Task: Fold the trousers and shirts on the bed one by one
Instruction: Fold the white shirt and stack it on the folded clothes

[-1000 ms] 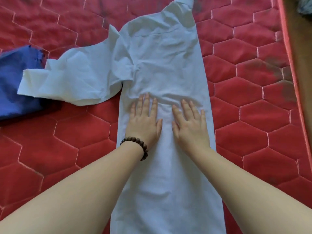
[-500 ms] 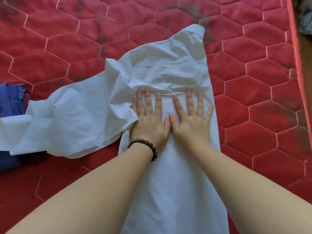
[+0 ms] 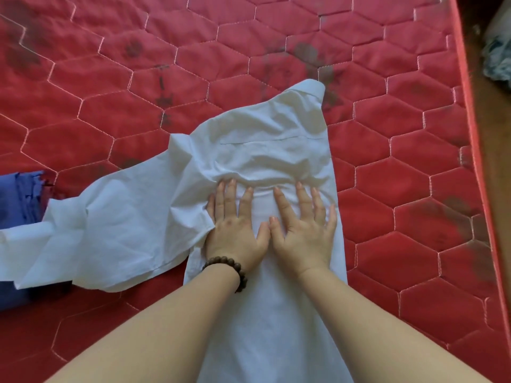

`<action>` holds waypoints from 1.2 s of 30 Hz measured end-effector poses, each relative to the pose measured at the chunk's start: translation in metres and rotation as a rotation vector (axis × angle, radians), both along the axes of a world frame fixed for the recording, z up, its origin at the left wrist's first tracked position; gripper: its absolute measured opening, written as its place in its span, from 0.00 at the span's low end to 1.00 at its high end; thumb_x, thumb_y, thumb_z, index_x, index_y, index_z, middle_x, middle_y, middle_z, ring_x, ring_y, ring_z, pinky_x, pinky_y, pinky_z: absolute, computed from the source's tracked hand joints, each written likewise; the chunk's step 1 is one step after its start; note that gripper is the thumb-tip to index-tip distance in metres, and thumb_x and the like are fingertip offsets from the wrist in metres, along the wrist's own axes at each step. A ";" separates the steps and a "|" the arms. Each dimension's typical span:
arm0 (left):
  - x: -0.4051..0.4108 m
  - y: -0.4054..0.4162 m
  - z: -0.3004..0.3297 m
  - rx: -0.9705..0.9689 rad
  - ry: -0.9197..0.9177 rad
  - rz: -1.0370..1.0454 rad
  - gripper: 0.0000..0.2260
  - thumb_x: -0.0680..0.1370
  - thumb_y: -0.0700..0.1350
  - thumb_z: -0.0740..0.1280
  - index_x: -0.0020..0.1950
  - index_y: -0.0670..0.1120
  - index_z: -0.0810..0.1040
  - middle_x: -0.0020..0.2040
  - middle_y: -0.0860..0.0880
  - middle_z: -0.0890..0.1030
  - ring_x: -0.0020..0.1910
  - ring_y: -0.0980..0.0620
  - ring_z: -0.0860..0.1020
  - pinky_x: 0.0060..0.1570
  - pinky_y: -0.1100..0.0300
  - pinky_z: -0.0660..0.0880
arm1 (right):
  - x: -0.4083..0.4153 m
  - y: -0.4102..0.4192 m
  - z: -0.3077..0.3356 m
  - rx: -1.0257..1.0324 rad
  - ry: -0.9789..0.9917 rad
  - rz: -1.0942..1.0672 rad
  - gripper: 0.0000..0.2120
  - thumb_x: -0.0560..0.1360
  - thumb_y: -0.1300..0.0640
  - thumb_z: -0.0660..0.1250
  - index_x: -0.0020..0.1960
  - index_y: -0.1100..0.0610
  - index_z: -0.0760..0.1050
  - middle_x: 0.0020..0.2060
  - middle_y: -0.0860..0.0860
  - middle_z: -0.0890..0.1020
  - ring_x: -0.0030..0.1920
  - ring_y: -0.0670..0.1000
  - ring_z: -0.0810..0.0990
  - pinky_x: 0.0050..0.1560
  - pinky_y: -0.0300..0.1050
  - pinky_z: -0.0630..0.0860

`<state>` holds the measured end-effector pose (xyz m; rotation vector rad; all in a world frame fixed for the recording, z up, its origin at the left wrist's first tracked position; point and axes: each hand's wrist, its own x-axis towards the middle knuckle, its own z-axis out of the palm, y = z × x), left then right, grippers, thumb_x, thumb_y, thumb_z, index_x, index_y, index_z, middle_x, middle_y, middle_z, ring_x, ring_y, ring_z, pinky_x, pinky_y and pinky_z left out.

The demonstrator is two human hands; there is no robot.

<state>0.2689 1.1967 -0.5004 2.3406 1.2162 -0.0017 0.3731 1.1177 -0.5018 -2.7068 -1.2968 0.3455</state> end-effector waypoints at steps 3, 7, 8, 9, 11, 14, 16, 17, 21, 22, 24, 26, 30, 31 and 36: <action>0.021 0.012 0.018 0.020 -0.129 0.088 0.20 0.77 0.47 0.62 0.68 0.44 0.70 0.73 0.41 0.61 0.73 0.42 0.57 0.72 0.50 0.55 | 0.025 0.016 0.014 0.206 0.006 -0.125 0.18 0.77 0.47 0.60 0.66 0.43 0.73 0.69 0.52 0.70 0.68 0.56 0.66 0.63 0.57 0.62; 0.047 0.066 0.022 0.206 0.019 0.041 0.25 0.77 0.48 0.61 0.74 0.47 0.63 0.76 0.37 0.54 0.75 0.39 0.53 0.73 0.48 0.48 | 0.083 0.040 0.025 0.138 0.075 -0.343 0.23 0.78 0.45 0.61 0.72 0.40 0.64 0.69 0.54 0.64 0.66 0.57 0.63 0.62 0.55 0.64; 0.048 0.083 0.017 0.240 0.118 0.054 0.27 0.78 0.51 0.60 0.76 0.50 0.59 0.77 0.37 0.49 0.76 0.39 0.48 0.74 0.47 0.44 | 0.093 0.047 0.026 0.067 0.103 -0.335 0.25 0.78 0.44 0.61 0.74 0.39 0.60 0.67 0.54 0.63 0.65 0.57 0.64 0.62 0.55 0.64; 0.046 0.097 0.012 0.252 0.213 0.060 0.28 0.79 0.54 0.58 0.78 0.53 0.54 0.78 0.38 0.45 0.77 0.39 0.44 0.74 0.45 0.42 | 0.098 0.053 0.025 0.015 0.119 -0.295 0.27 0.78 0.44 0.61 0.74 0.38 0.57 0.65 0.54 0.64 0.63 0.57 0.64 0.61 0.55 0.66; 0.039 0.109 0.002 0.210 0.333 0.032 0.28 0.79 0.59 0.52 0.78 0.59 0.45 0.78 0.41 0.40 0.76 0.37 0.40 0.73 0.42 0.41 | 0.102 0.062 0.025 0.001 0.167 -0.208 0.27 0.78 0.47 0.60 0.75 0.36 0.55 0.59 0.54 0.65 0.56 0.56 0.68 0.59 0.54 0.69; 0.034 0.107 -0.008 0.194 0.343 -0.005 0.28 0.79 0.61 0.46 0.77 0.60 0.39 0.78 0.43 0.39 0.76 0.37 0.39 0.73 0.41 0.41 | 0.099 0.071 0.023 0.020 0.241 -0.133 0.26 0.80 0.55 0.55 0.74 0.35 0.55 0.52 0.53 0.66 0.42 0.56 0.72 0.49 0.53 0.73; 0.036 0.103 -0.009 0.220 0.339 0.002 0.28 0.79 0.61 0.44 0.77 0.59 0.39 0.78 0.44 0.39 0.76 0.38 0.39 0.74 0.41 0.40 | 0.097 0.072 0.021 0.011 0.279 -0.092 0.29 0.80 0.61 0.53 0.75 0.36 0.55 0.50 0.52 0.65 0.38 0.55 0.71 0.45 0.50 0.71; 0.037 0.101 -0.009 0.230 0.345 0.007 0.28 0.79 0.61 0.44 0.77 0.58 0.39 0.78 0.44 0.39 0.76 0.38 0.39 0.74 0.41 0.41 | 0.097 0.070 0.020 0.011 0.285 -0.070 0.31 0.79 0.62 0.52 0.75 0.36 0.54 0.50 0.51 0.65 0.39 0.55 0.71 0.45 0.49 0.71; 0.056 0.094 -0.009 0.229 0.332 -0.044 0.28 0.79 0.62 0.43 0.77 0.59 0.38 0.78 0.44 0.38 0.76 0.39 0.38 0.74 0.41 0.41 | 0.113 0.055 0.020 0.019 0.207 -0.022 0.32 0.78 0.65 0.53 0.76 0.39 0.53 0.53 0.55 0.65 0.39 0.57 0.72 0.44 0.50 0.71; 0.065 0.093 -0.009 0.219 0.317 -0.066 0.28 0.79 0.62 0.43 0.77 0.59 0.38 0.78 0.44 0.38 0.76 0.39 0.38 0.74 0.41 0.40 | 0.120 0.049 0.020 0.012 0.170 -0.025 0.33 0.78 0.66 0.53 0.76 0.40 0.53 0.54 0.56 0.65 0.37 0.58 0.71 0.42 0.50 0.70; 0.087 0.089 -0.009 0.201 0.295 -0.117 0.28 0.79 0.63 0.44 0.77 0.60 0.37 0.78 0.44 0.37 0.76 0.39 0.37 0.73 0.41 0.40 | 0.137 0.035 0.020 -0.019 0.112 -0.058 0.34 0.78 0.67 0.53 0.77 0.41 0.51 0.55 0.57 0.65 0.34 0.57 0.70 0.39 0.49 0.68; 0.108 0.084 -0.007 0.188 0.267 -0.163 0.28 0.79 0.63 0.44 0.76 0.60 0.36 0.78 0.44 0.36 0.76 0.39 0.36 0.73 0.41 0.39 | 0.152 0.021 0.021 -0.054 0.099 -0.107 0.34 0.78 0.66 0.52 0.77 0.40 0.49 0.56 0.57 0.65 0.35 0.57 0.69 0.39 0.48 0.67; 0.125 0.070 0.001 0.322 0.234 -0.178 0.30 0.79 0.60 0.44 0.77 0.54 0.37 0.78 0.41 0.38 0.77 0.42 0.39 0.74 0.42 0.39 | 0.163 0.008 0.022 -0.040 -0.056 -0.183 0.30 0.79 0.61 0.54 0.77 0.41 0.53 0.62 0.57 0.66 0.53 0.58 0.71 0.54 0.52 0.66; 0.121 0.066 0.004 0.340 0.245 -0.176 0.30 0.79 0.60 0.44 0.78 0.52 0.37 0.78 0.41 0.39 0.77 0.42 0.39 0.74 0.42 0.38 | 0.160 0.008 0.023 -0.010 -0.136 -0.177 0.29 0.79 0.62 0.56 0.77 0.43 0.55 0.67 0.59 0.64 0.63 0.59 0.67 0.62 0.55 0.63; 0.068 0.055 0.012 0.230 0.334 -0.151 0.32 0.80 0.60 0.45 0.77 0.49 0.34 0.77 0.41 0.35 0.76 0.44 0.35 0.73 0.43 0.37 | 0.102 0.021 0.027 0.108 -0.068 0.184 0.26 0.78 0.59 0.61 0.76 0.52 0.61 0.76 0.59 0.58 0.76 0.60 0.53 0.74 0.65 0.47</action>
